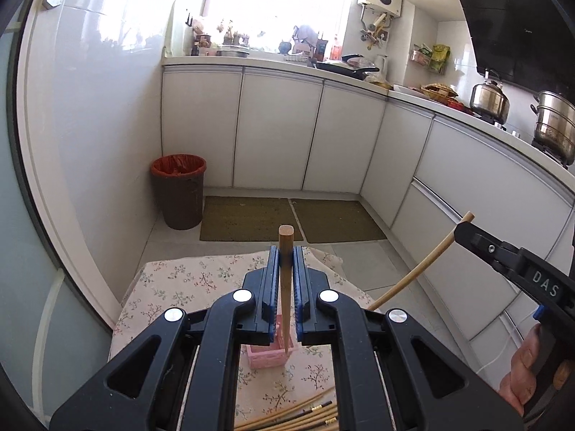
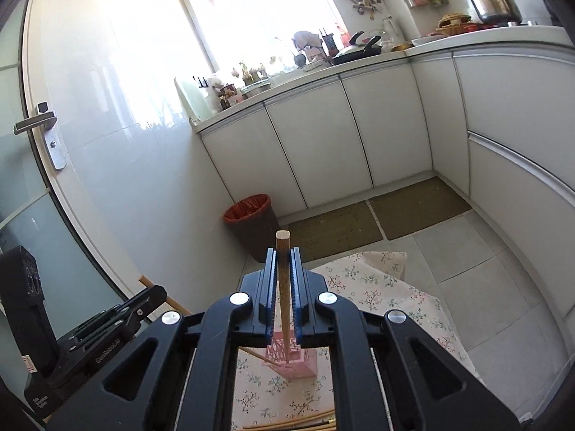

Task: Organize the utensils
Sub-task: 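Lower the chopstick into the pink cup and open the left tool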

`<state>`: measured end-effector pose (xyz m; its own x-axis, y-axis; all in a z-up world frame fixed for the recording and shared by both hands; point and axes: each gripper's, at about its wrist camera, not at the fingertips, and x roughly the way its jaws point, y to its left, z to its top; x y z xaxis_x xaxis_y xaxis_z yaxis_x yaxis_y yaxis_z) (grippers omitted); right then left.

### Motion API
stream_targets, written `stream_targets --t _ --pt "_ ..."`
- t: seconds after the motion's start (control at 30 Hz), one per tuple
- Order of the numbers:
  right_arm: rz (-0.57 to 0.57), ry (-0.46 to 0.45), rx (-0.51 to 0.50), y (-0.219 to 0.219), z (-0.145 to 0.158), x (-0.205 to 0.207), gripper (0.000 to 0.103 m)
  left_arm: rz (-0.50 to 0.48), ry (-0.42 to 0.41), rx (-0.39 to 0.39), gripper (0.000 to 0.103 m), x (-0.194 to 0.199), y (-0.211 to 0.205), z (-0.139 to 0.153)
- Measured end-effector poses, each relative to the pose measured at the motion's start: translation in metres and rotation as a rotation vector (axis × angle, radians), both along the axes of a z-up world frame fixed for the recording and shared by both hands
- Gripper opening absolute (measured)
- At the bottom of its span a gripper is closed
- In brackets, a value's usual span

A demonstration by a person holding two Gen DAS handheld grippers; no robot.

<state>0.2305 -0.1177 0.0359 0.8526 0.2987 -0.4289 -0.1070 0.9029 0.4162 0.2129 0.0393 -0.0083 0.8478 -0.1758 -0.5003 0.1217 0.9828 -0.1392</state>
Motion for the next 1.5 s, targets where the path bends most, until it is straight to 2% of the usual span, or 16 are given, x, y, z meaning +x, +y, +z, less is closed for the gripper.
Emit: stream_targets --t 0.17,0.27,0.33,0.37,0.57,0.7,0.73,0.97,1.07,1.1,1.13,1.2,1.23,1.3,1.5 --pt "0.015 0.015 0.002 0.009 -0.021 0.028 0.008 0.042 0.033 0.011 0.007 0.032 0.008 -0.028" --pt "0.018 0.032 0.003 0.016 -0.039 0.041 0.008 0.029 0.048 0.011 0.009 0.044 0.008 -0.053" --pt "0.02 0.042 -0.002 0.02 -0.048 0.048 0.008 0.022 0.065 -0.017 0.028 0.045 0.013 -0.067" --pt "0.02 0.045 -0.006 0.021 -0.051 0.051 0.008 0.029 0.058 -0.035 0.029 0.042 0.017 -0.069" --pt "0.015 0.041 -0.036 0.034 -0.063 0.056 0.008 0.068 -0.027 -0.139 0.033 0.009 0.049 -0.039" --pt "0.019 0.049 -0.046 0.04 -0.072 0.061 0.008 0.117 -0.058 -0.147 0.039 -0.007 0.062 -0.023" --pt "0.019 0.053 -0.052 0.042 -0.076 0.062 0.008 0.13 -0.059 -0.146 0.042 -0.01 0.065 -0.023" --pt "0.033 0.085 -0.073 0.057 -0.103 0.076 0.008 0.172 -0.005 -0.157 0.043 -0.003 0.079 -0.034" --pt "0.045 0.093 -0.07 0.059 -0.107 0.077 0.012 0.179 0.008 -0.144 0.044 -0.002 0.08 -0.036" --pt "0.046 0.089 -0.075 0.059 -0.106 0.075 0.019 0.179 0.008 -0.143 0.047 -0.003 0.081 -0.036" --pt "0.044 0.081 -0.082 0.059 -0.105 0.071 0.026 0.179 0.01 -0.141 0.052 -0.003 0.081 -0.036" --pt "0.031 0.057 -0.097 0.058 -0.1 0.062 0.047 0.183 0.003 -0.138 0.062 -0.006 0.08 -0.036" --pt "0.022 0.04 -0.103 0.056 -0.096 0.057 0.05 0.186 -0.006 -0.136 0.069 -0.009 0.08 -0.035" --pt "0.005 0.02 -0.121 0.054 -0.091 0.046 0.06 0.188 -0.02 -0.131 0.075 -0.012 0.077 -0.033" --pt "-0.048 -0.005 -0.165 0.042 -0.079 0.014 0.077 0.196 -0.057 -0.118 0.094 -0.027 0.071 -0.026"
